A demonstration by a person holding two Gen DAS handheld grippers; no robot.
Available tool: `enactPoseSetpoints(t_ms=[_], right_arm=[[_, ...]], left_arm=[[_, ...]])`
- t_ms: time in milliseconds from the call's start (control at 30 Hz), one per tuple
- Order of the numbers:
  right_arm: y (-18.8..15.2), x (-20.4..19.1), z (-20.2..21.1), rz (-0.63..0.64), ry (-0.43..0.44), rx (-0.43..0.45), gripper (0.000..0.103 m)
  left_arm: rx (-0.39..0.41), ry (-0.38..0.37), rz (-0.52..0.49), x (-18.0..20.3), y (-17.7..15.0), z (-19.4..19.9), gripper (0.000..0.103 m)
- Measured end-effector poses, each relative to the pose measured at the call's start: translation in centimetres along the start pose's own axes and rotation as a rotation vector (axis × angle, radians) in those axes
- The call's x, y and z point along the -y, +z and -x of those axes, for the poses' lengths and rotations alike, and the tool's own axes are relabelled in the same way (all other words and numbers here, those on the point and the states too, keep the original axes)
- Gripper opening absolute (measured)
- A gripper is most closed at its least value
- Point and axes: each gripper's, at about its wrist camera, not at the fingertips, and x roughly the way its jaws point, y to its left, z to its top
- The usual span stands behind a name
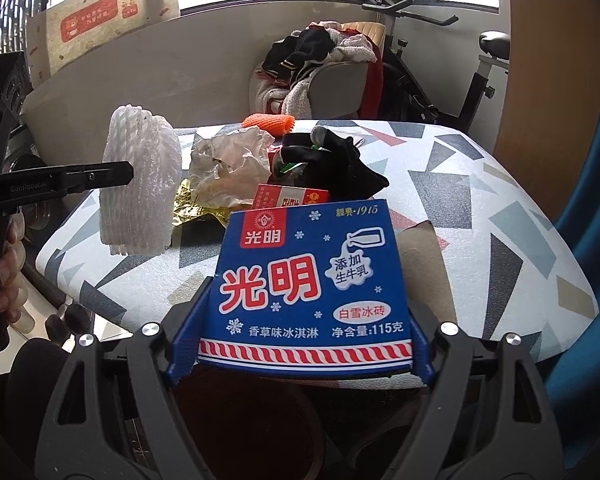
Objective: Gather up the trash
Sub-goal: 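Lower the foam net and blue box into the brown bin and open both grippers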
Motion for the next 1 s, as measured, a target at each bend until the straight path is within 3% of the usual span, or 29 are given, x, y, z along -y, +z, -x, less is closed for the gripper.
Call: enactPoseSetpoints(t_ms=[300,633,667,733,833,1000], right_arm=[[-2.3,-1.3,0.9,0.029,0.002,0.003,0.08],[-6.1,-3.2,-0.1,0.059,0.032,-0.047,0.08],[-6.3,-3.3,-0.1,0.062,0.035,-0.048,0.08],[-6.8,-3.6,-0.1,0.069,0.043,-0.052,0.08],[-7.8,-4.3,-0.2,0.085,0.062,-0.063,0.08],[-9.4,-6.1,-1.4,0.157,0.089,-0.129,0.08]], left_arm=[[-0.025,-0.055,-0.061,0.9,-6.8,3.1,0.025],[-0.17,-0.097,-0.092,2.5,-14.5,0.2,0.026],[-0.186,-0.106,-0.097,2.6,-14.9,-0.1,0.028],[-0.189,-0.115,-0.103,2.9,-15.4,-0.3,0.048],[-0.151,-0.118,-0.11,2.9,-15.4,0.3,0.062],[-0.081,-0.06,-0.114,1.7,-14.4,1.8,0.079]])
